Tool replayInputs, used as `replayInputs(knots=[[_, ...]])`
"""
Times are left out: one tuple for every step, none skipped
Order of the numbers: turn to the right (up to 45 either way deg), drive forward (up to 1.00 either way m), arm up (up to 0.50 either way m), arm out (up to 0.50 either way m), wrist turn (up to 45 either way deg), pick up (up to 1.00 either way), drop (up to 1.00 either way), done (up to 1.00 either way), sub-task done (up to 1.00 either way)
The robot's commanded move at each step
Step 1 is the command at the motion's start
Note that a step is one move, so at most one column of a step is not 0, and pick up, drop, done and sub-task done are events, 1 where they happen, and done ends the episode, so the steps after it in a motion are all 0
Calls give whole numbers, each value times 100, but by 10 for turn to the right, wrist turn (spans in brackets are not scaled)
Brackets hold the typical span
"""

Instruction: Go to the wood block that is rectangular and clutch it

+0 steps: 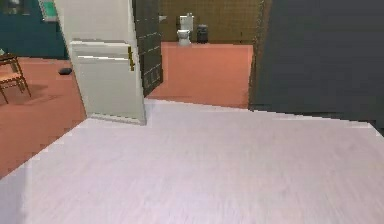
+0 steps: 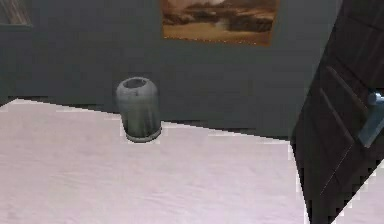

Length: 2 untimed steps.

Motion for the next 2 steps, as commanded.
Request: replayInputs(knots=[[0, 100, 0, 0, 0, 0, 0, 0, 0], [30, 0, 0, 0, 0, 0, 0, 0, 0]])
